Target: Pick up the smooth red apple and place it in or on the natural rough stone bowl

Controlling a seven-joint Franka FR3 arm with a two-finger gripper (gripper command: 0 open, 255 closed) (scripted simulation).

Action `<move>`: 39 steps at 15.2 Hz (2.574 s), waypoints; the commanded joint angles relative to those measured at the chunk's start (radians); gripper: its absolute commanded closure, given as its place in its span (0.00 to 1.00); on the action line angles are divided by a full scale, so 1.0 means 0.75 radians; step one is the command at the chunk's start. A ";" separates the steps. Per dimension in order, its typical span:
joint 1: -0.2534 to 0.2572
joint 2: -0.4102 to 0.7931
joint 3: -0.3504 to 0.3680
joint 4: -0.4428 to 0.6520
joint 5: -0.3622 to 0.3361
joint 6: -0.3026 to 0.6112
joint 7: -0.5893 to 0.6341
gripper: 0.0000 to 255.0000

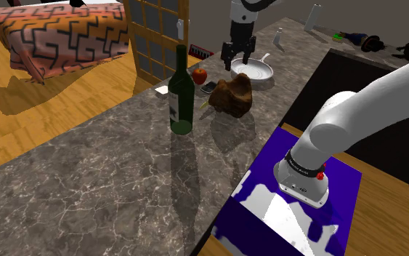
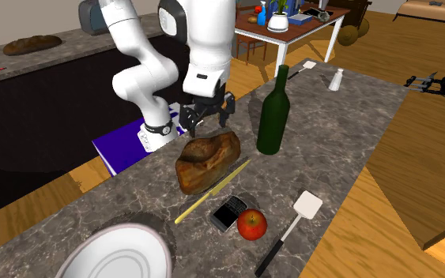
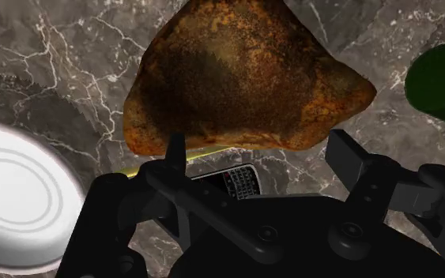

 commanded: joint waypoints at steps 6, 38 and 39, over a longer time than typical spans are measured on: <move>-0.013 0.341 -0.011 0.146 -0.015 0.242 0.029 0.00; -0.035 0.914 -0.028 0.462 -0.023 0.565 0.070 1.00; -0.035 0.915 -0.028 0.462 -0.023 0.566 0.070 1.00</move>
